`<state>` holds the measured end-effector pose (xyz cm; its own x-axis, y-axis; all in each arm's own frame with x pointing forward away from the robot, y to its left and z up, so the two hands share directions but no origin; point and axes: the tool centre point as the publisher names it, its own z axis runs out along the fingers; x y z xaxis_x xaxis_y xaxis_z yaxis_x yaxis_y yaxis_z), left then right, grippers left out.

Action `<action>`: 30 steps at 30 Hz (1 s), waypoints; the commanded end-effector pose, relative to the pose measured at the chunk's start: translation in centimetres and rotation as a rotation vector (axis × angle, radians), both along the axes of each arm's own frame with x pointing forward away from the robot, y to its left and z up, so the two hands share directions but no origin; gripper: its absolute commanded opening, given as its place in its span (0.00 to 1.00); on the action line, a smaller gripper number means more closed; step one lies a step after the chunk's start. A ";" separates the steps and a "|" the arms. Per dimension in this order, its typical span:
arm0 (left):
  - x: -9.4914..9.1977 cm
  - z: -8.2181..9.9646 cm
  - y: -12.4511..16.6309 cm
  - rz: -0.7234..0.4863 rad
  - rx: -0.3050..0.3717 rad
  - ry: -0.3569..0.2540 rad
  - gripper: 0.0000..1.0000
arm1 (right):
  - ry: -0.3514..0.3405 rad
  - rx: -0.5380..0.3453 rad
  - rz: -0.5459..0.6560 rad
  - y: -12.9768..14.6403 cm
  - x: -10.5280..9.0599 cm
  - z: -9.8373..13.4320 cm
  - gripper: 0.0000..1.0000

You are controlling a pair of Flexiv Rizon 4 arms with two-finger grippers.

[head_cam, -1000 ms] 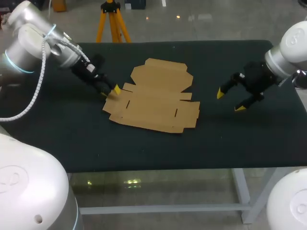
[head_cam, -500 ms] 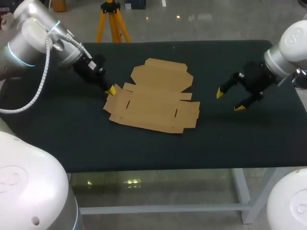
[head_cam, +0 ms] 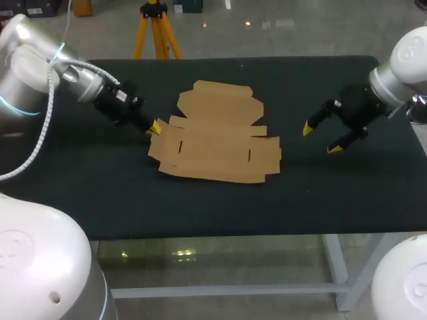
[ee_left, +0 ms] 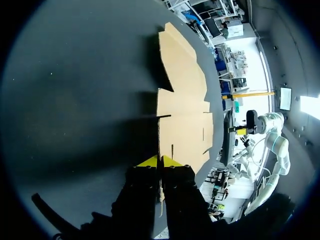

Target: Assemble the packaging by folding the flat box into shape, placing the metal phone stand inside, and closing the box properly

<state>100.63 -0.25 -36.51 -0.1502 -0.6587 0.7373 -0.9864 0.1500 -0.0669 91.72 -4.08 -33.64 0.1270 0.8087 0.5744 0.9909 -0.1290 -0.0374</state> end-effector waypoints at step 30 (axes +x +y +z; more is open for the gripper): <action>-3.5 -1.1 0.2 0.027 -0.074 -0.004 0.00 | 0.007 0.003 0.001 -0.5 0.1 0.4 1.00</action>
